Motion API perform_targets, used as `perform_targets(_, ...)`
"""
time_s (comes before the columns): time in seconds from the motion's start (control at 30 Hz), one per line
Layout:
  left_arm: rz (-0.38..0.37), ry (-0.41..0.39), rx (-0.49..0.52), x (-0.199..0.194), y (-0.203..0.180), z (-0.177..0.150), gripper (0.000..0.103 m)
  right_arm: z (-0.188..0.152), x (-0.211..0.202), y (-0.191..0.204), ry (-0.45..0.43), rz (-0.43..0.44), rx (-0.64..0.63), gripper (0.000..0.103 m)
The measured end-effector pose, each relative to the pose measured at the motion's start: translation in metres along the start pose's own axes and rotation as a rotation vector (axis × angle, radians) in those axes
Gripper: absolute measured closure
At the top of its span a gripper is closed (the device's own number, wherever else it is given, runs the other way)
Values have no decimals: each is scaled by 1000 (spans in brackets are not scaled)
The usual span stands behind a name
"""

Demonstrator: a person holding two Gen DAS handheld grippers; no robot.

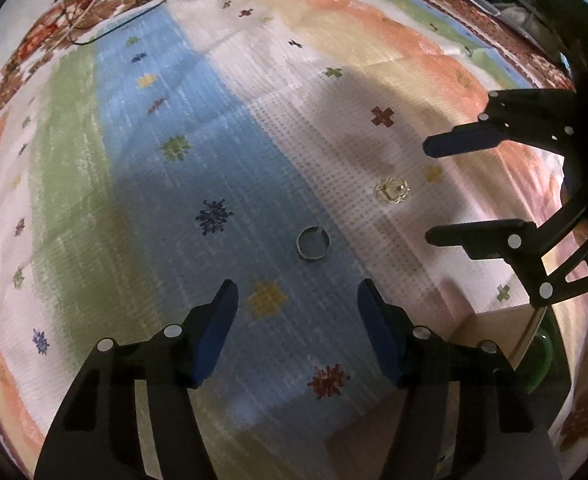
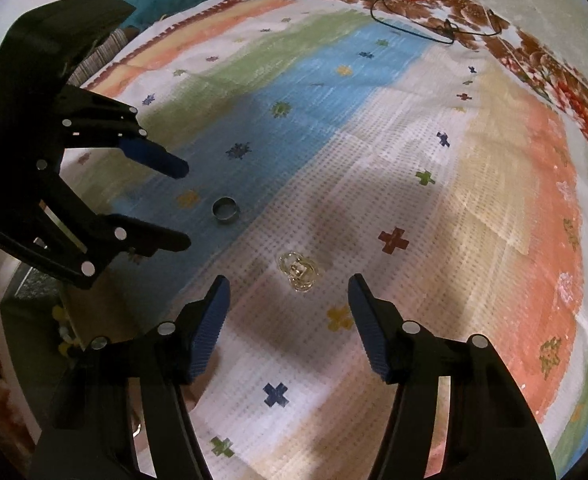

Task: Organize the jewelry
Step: 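Move both open tools toward the silver ring and gold charm, then grasp the silver ring with the left tool while the right tool grasps the gold charm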

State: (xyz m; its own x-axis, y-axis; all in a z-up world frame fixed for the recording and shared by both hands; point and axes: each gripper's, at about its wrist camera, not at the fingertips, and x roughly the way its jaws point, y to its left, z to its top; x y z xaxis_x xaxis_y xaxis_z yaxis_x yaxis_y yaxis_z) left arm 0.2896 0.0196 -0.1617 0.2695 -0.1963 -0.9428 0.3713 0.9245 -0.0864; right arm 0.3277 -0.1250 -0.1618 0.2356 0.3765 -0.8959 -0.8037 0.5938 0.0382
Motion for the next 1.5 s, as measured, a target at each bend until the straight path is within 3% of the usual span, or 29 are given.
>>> perform_targets(0.37,18,-9,47,14,0,12,42,3,17,-2,15,2,-11,45)
perform_targets(0.57,24,-28,61,16,0,17,44,4,20,-1,10,-6,-26,55)
perform_targets(0.93,48,-53,120,18,-12,20,70,3,22,0,3,-15,-49,81)
perform_targets(1.07,47,-50,107,18,-11,20,85,2,22,0,0,-12,-43,84)
perform_targets(1.5,84,-60,54,4,-7,10,85,0,10,5,-28,-23,-41,87)
